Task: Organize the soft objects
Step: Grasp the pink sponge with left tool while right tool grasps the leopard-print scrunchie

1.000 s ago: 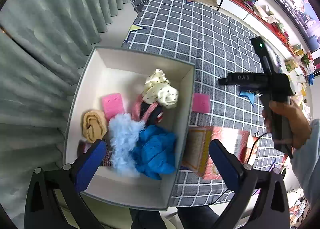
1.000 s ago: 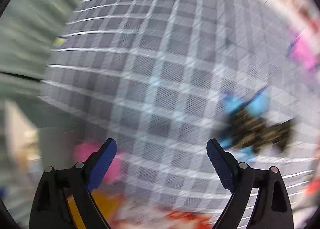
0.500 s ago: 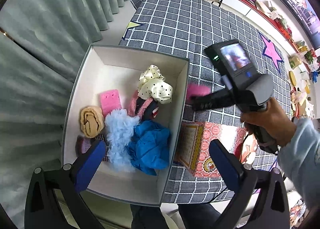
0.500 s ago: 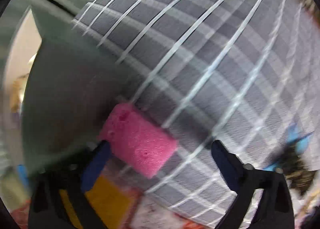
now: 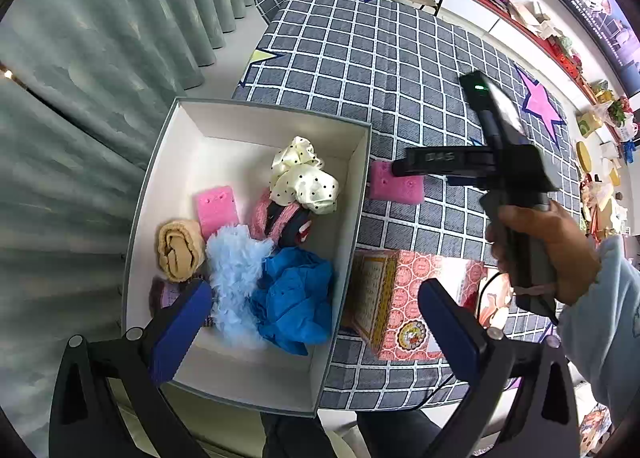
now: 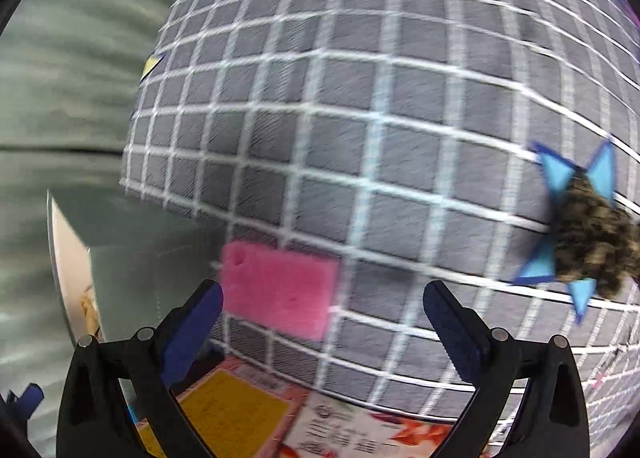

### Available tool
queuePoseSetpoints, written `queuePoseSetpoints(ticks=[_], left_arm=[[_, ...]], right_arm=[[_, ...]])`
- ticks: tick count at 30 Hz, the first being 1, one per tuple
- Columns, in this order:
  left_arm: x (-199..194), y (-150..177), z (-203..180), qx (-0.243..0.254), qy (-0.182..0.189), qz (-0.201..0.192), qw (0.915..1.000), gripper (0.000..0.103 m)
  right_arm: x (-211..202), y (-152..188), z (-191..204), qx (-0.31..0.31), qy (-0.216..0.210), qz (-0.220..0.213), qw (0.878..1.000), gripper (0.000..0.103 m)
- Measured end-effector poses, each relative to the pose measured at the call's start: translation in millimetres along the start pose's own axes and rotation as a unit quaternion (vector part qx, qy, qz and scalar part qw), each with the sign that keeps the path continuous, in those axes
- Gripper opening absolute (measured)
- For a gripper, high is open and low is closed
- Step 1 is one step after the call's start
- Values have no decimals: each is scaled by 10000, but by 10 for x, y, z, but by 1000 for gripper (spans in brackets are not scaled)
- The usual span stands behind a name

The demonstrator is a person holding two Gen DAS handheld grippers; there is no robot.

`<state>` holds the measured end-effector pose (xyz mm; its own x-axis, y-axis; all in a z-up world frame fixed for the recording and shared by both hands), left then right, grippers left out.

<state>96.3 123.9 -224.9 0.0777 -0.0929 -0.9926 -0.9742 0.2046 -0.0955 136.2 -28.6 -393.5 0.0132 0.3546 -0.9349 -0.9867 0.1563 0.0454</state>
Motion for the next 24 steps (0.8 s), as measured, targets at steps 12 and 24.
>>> queuePoseSetpoints(ticks=[12,24], left_arm=[[-31,-74,-291,189,130,-40,9997,103],[398,-683,-1513,287,59,93,9995,103]], right_arm=[[-75,-32,-189,-174,881,-52,9960,101],[-687,-275,-1403,589,1340,-958,9846,101]])
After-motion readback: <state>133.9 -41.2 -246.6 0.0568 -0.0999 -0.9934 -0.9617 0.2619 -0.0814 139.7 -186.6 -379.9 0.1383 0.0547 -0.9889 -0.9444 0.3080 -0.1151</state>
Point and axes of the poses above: each gripper's, at about its wrist camera, not at the fingertips, and x roughly the way its jaws point, z to its left, y to its underside, the point moved 10 cm from there along x, roughly the way its jaws point, and after that the axes turned 4 degrees about -x, right-handed, at the moved point
